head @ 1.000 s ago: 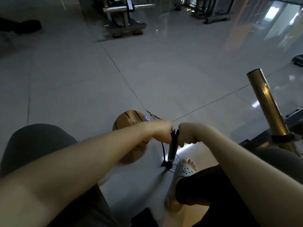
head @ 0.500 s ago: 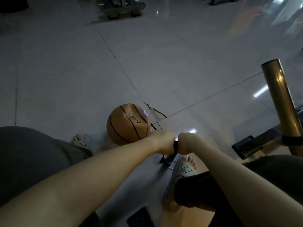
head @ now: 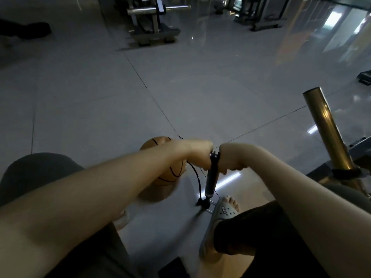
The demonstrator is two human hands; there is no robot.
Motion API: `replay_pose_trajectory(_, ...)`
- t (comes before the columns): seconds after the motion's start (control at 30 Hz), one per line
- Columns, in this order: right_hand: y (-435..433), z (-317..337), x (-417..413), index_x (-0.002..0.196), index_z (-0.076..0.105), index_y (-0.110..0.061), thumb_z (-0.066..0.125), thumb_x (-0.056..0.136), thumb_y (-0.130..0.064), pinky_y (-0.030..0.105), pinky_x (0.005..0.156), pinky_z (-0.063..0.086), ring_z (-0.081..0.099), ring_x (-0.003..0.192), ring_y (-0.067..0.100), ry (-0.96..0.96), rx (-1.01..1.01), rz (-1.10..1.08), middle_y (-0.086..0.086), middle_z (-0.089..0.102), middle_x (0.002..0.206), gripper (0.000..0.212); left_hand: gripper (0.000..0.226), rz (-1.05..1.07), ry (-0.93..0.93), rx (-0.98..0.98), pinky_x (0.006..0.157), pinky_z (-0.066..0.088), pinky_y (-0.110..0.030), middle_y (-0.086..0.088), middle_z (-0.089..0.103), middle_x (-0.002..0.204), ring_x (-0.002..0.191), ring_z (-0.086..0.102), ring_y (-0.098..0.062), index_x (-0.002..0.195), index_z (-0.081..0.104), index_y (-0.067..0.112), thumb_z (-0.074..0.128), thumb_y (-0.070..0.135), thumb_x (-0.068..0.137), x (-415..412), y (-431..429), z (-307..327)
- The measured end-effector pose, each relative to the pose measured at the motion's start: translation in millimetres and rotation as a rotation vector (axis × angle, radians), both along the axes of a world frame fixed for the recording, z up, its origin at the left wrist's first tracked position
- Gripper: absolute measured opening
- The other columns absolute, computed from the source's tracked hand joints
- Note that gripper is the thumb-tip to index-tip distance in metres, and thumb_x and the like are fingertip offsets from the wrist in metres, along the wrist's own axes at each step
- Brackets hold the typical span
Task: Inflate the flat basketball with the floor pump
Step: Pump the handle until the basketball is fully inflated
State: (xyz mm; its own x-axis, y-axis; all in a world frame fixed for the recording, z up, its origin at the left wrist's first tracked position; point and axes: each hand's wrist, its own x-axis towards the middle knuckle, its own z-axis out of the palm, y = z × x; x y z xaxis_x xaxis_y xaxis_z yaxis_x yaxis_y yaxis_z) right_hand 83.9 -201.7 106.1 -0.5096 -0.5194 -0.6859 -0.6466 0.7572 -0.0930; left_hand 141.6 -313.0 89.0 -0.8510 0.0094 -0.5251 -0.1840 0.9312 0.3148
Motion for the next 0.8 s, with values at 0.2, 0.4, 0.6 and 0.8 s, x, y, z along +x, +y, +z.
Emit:
replay_pose_trajectory(0.2, -2.0, -19.9, -2.2, 0.070, 0.057, -0.007, 0.062, 0.082, -0.005, 0.024, 0.047, 0.038, 0.042, 0.046, 0.016, 0.009, 0.074, 0.022, 0.005, 0.050, 0.058, 0.014, 0.019, 0.002, 0.016, -0.053, 0.050, 0.037, -0.026, -0.001, 0.050, 0.064, 0.054, 0.046, -0.017, 0.070, 0.054, 0.015, 0.058, 0.009, 0.088, -2.1, 2.9, -24.2)
replay_pose_trajectory(0.4, 5.8, -116.6, 9.0, 0.066, 0.040, -0.015, 0.061, 0.089, -0.016, 0.031, 0.081, 0.048, 0.053, 0.077, 0.020, 0.163, 0.179, 0.061, 0.001, 0.044, 0.066, 0.031, 0.004, 0.058, 0.029, -0.086, 0.064, 0.043, -0.032, -0.004, 0.057, 0.081, 0.080, 0.060, -0.030, 0.087, 0.052, 0.019, 0.056, 0.019, 0.089, 20.5, 24.9, -101.7)
replay_pose_trajectory(0.6, 11.6, -117.8, 11.3, 0.068, 0.036, -0.015, 0.060, 0.091, -0.021, 0.030, 0.078, 0.046, 0.053, 0.081, 0.021, 0.155, 0.136, 0.035, 0.001, 0.043, 0.069, 0.034, 0.007, 0.047, -0.002, -0.090, 0.062, 0.042, -0.032, -0.006, 0.061, 0.088, 0.080, 0.061, -0.027, 0.096, 0.057, 0.017, 0.055, 0.020, 0.090, 20.5, 28.3, -105.8)
replay_pose_trajectory(0.8, 11.0, -71.6, 20.0, 0.064, 0.050, -0.009, 0.066, 0.084, -0.009, 0.023, 0.048, 0.041, 0.045, 0.047, 0.015, 0.012, 0.104, 0.027, 0.003, 0.050, 0.058, 0.026, 0.021, -0.016, -0.035, -0.071, 0.048, 0.031, -0.026, -0.002, 0.048, 0.063, 0.055, 0.043, -0.019, 0.068, 0.051, 0.015, 0.057, 0.017, 0.088, 25.3, 17.7, -62.7)
